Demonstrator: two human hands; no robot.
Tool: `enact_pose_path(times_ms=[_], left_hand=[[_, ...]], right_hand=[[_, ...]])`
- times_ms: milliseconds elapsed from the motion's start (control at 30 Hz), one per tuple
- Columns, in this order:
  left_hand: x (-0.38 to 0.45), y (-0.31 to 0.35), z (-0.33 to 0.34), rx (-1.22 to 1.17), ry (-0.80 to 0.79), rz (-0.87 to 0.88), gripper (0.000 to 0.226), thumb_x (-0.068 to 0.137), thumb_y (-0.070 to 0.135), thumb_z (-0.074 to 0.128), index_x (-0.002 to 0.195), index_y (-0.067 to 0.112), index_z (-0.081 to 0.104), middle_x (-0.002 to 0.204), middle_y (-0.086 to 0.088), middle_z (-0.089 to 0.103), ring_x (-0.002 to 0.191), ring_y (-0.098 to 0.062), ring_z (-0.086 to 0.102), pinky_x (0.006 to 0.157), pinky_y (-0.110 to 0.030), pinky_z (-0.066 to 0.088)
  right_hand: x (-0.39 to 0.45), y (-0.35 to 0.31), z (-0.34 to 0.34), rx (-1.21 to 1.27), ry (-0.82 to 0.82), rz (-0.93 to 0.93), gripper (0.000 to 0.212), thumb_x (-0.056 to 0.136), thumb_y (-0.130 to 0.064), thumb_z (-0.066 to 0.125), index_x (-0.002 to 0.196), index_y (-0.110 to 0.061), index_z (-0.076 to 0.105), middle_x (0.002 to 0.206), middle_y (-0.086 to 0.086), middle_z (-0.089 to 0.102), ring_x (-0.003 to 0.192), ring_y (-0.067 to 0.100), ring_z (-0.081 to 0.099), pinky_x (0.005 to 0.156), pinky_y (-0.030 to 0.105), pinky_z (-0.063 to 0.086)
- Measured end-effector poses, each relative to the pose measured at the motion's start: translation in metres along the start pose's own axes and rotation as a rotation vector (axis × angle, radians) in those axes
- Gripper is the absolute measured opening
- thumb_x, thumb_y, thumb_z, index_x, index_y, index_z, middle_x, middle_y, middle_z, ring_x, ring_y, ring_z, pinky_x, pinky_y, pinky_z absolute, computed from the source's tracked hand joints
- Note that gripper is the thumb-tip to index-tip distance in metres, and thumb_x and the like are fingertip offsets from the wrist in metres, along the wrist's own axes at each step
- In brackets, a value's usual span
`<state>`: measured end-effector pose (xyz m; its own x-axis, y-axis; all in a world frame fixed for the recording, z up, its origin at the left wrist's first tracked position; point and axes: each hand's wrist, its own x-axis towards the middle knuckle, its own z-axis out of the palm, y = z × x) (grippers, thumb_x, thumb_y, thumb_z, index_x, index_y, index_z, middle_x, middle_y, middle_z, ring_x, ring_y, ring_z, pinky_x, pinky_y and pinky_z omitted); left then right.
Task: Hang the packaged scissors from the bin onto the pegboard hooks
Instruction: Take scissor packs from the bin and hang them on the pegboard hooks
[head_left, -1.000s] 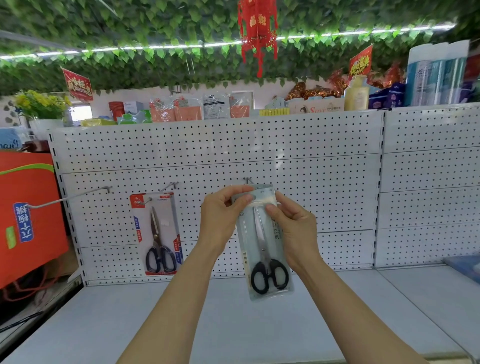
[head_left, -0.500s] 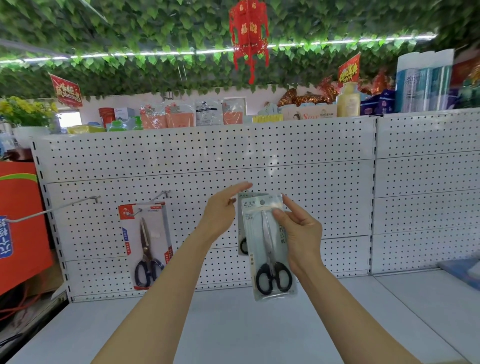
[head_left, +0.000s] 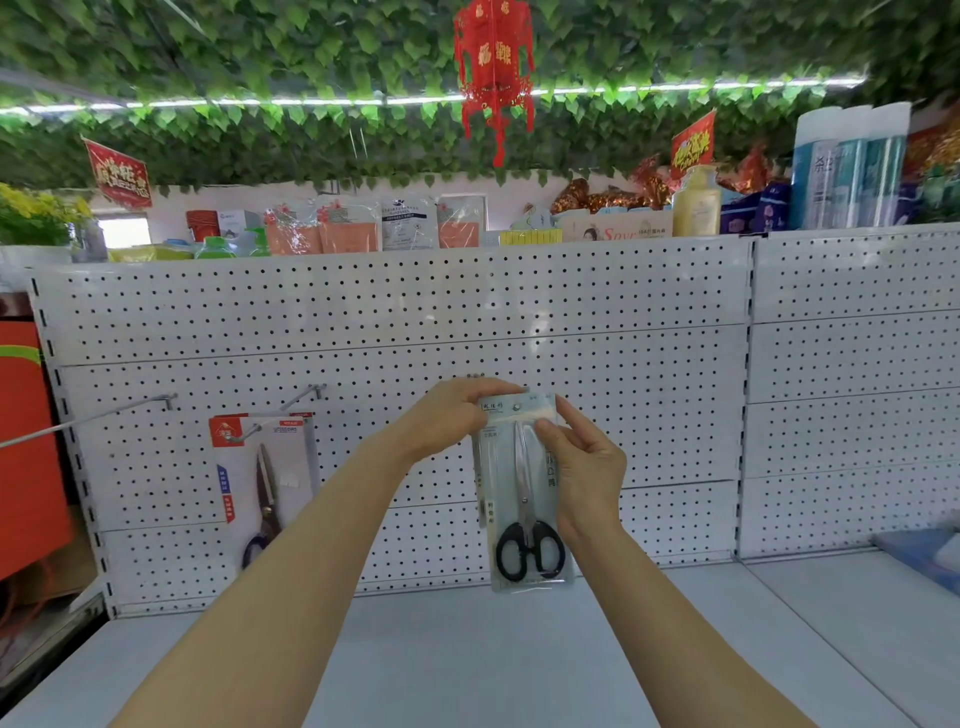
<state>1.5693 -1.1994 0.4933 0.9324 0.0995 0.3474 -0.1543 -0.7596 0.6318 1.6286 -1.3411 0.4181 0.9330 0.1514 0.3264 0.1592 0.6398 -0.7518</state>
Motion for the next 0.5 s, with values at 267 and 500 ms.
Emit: enact_pose_path(times_ms=[267,500], left_hand=[[0.014,-0.021,0.002,0.111,0.023,0.041,0.027,0.089,0.033,0.068,0.116,0.031,0.069,0.11,0.01,0.069,0.105,-0.005,0.063,0.09,-0.021,0.048],[0.023,-0.033,0.005,0.269,0.1,0.089,0.035,0.089,0.025,0.069,0.124,0.028,0.067,0.109,0.005,0.07,0.1,-0.01,0.063,0.089,-0.028,0.052]], right_hand=[[0.012,0.022,-0.001,-0.044,0.027,0.021,0.039,0.079,-0.002,0.076,0.114,-0.018,0.071,0.084,0.006,0.075,0.081,0.016,0.07,0.086,0.03,0.056],[0.027,0.038,0.007,-0.046,0.04,0.033,0.032,0.082,-0.001,0.072,0.103,-0.024,0.073,0.072,-0.005,0.073,0.066,0.008,0.068,0.062,0.02,0.055]])
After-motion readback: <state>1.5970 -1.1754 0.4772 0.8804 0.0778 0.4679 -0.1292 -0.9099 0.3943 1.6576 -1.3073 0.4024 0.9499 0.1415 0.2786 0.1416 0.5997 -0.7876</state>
